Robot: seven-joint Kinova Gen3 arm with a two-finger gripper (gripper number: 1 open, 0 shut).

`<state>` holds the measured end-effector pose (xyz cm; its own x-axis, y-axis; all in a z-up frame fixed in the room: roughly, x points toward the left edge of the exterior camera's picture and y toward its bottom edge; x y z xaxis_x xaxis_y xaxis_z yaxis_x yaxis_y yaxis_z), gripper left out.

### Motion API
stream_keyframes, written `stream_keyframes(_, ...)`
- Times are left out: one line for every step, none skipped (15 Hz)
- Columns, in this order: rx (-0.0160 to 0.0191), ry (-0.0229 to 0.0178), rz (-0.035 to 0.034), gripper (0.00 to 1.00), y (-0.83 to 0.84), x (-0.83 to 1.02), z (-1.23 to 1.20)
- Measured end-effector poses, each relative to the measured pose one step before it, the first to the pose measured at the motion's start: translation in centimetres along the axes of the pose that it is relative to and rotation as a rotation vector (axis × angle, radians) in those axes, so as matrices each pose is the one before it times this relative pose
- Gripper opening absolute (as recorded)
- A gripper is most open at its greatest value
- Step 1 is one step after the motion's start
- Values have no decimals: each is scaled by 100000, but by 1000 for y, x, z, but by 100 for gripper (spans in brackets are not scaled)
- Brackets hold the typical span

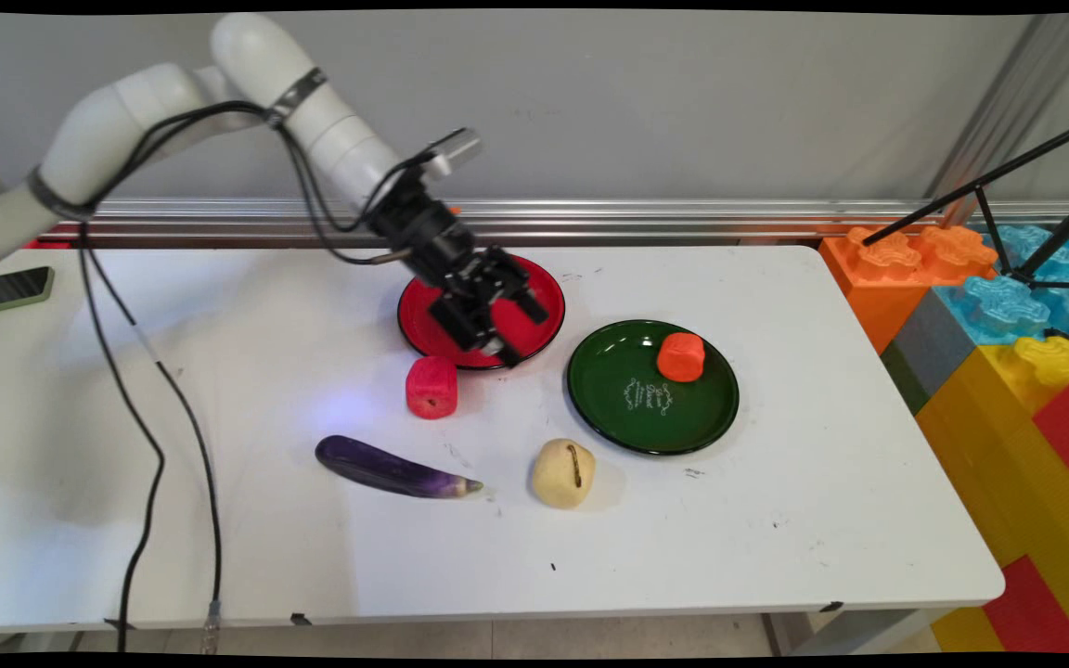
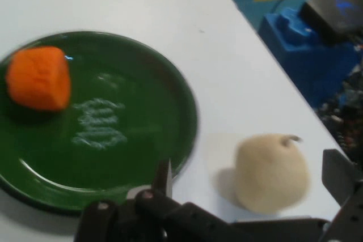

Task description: Pick up the mandarin from the green plate

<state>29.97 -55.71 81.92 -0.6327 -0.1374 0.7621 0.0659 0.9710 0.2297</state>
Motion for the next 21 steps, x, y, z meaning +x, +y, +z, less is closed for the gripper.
stream_keyframes(1262, 273, 894, 100, -904, 463, 634)
stream_keyframes(1154, 178, 643, 100, -801, 293, 575)
stream_keyframes(1315, 159, 721, 100, -927, 276, 686)
stream_keyframes(1027, 84, 599, 100, -779, 208, 626)
stream_keyframes(683, 60, 455, 100, -531, 122, 434)
stream_keyframes(929, 84, 645, 100, -795, 180, 685)
stream_keyframes(618, 48, 392, 100, -523, 104, 466)
stream_keyframes(1007, 82, 666, 100, -862, 152, 795)
stream_keyframes(686, 52, 638, 100, -712, 166, 709)
stream_keyframes(767, 48, 625, 100, -781, 127, 797)
stream_keyframes(740, 57, 617, 100, -728, 100, 782)
stream_keyframes(562, -14, 593, 100, -718, 118, 827)
stream_keyframes(443, 5, 418, 100, -547, 76, 661)
stream_keyframes(419, 7, 327, 100, -488, 44, 614)
stream_keyframes(220, 36, 174, 100, -311, 36, 432)
stream_keyframes(203, 90, 271, 100, -493, 86, 765)
stream_keyframes(177, 127, 148, 100, -365, 56, 611)
stream_keyframes(155, 130, 90, 100, -386, 54, 687)
stream_keyframes(20, 116, 50, 100, -324, 60, 670)
stream_keyframes(37, 113, 27, 100, -244, 37, 553)
stream_keyframes(-25, 133, -30, 100, -250, 39, 620)
